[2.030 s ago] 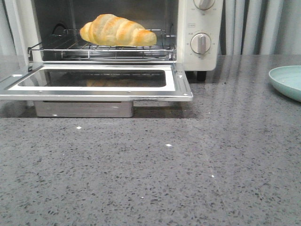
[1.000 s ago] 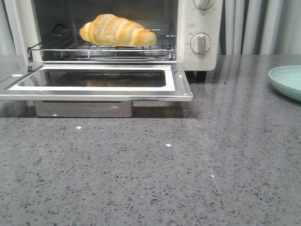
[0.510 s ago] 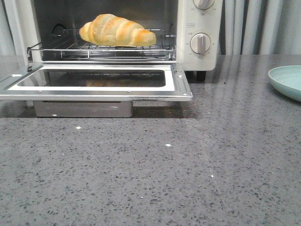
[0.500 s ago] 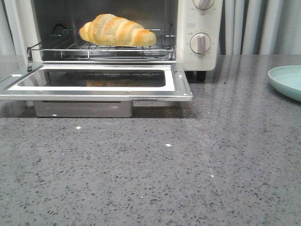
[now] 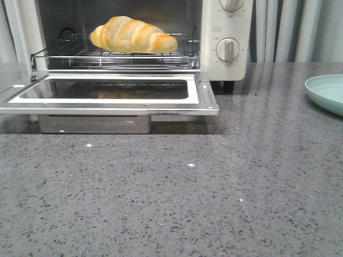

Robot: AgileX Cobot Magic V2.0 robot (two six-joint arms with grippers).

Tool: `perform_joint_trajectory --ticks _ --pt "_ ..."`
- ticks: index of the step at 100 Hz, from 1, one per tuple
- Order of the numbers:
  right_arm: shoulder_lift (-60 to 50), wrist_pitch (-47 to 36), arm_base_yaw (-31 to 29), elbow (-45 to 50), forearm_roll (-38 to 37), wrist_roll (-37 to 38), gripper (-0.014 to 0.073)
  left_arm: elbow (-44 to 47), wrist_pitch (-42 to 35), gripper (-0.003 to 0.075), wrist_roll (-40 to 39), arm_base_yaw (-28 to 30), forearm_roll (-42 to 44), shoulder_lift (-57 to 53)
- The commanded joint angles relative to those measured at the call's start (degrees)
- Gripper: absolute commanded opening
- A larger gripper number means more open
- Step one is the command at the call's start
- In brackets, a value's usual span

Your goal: Put bread in oven

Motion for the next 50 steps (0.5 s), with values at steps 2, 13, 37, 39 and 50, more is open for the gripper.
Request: perform_joint_trajectory --ticks 2,13,37,39,50 --pt "-1.08 -4.06 -0.26 1.43 -0.17 -0.11 -0.0049 1.19 -3.03 -0.0021 0.25 0.02 -0.73 -1.62" --pt "-1.08 -4.06 -0.26 1.43 -0.17 -0.11 -0.0049 1.19 -2.81 -0.0021 0.52 0.02 -0.73 -1.62" --pt "-1.08 -4.06 -0.26 1.43 -0.17 -0.11 -0.0049 1.19 -2.81 -0.0021 3.15 0.02 -2.25 -1.62" --pt "-1.08 -4.06 -0.26 1.43 -0.17 -0.11 -0.0049 1.19 -2.81 -0.0021 3.15 0.02 -2.25 -1.62" --pt "-1.08 -4.06 -0.26 1.43 -0.17 -0.11 -0.0049 1.19 -2.81 -0.0021 3.15 0.02 -2.41 -1.62"
